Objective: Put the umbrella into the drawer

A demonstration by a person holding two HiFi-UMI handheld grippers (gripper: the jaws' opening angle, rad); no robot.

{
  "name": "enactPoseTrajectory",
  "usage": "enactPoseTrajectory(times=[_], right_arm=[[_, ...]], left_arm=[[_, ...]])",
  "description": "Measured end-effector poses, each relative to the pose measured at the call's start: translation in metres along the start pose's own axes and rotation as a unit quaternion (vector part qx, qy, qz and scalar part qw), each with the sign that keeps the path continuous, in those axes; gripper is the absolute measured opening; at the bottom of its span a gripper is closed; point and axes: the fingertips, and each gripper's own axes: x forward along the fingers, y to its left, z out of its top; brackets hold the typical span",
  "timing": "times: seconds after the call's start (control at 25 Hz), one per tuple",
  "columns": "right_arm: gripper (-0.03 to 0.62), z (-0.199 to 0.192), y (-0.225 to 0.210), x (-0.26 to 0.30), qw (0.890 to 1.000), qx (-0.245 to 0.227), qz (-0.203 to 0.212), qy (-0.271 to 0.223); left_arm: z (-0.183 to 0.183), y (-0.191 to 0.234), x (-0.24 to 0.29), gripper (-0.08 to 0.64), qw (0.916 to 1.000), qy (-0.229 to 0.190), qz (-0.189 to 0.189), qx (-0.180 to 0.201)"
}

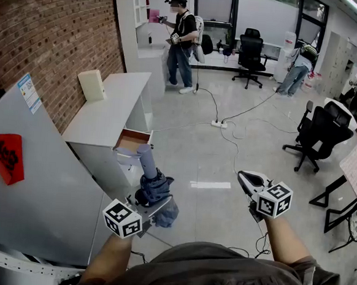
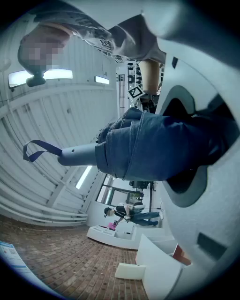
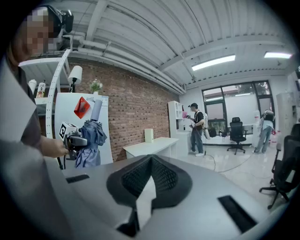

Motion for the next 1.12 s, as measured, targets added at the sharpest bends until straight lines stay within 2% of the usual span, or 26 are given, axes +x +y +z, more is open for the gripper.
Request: enactPoseTrajectory(times=[0.6, 1.12], right_arm=[[-0.009, -0.001, -0.025, -0.017, 1.000, 0.011, 0.010, 0.004], [-0.008, -0.003, -0.108, -0.091, 1.000, 0.012, 0.007, -0.009]], left_arm=[[0.002, -0.006, 0.029, 0.262, 1.0000, -0.001, 0.004, -0.005], [0.011, -0.067, 0.111, 0.262, 0.9999, -0.013, 0.003, -0.005]])
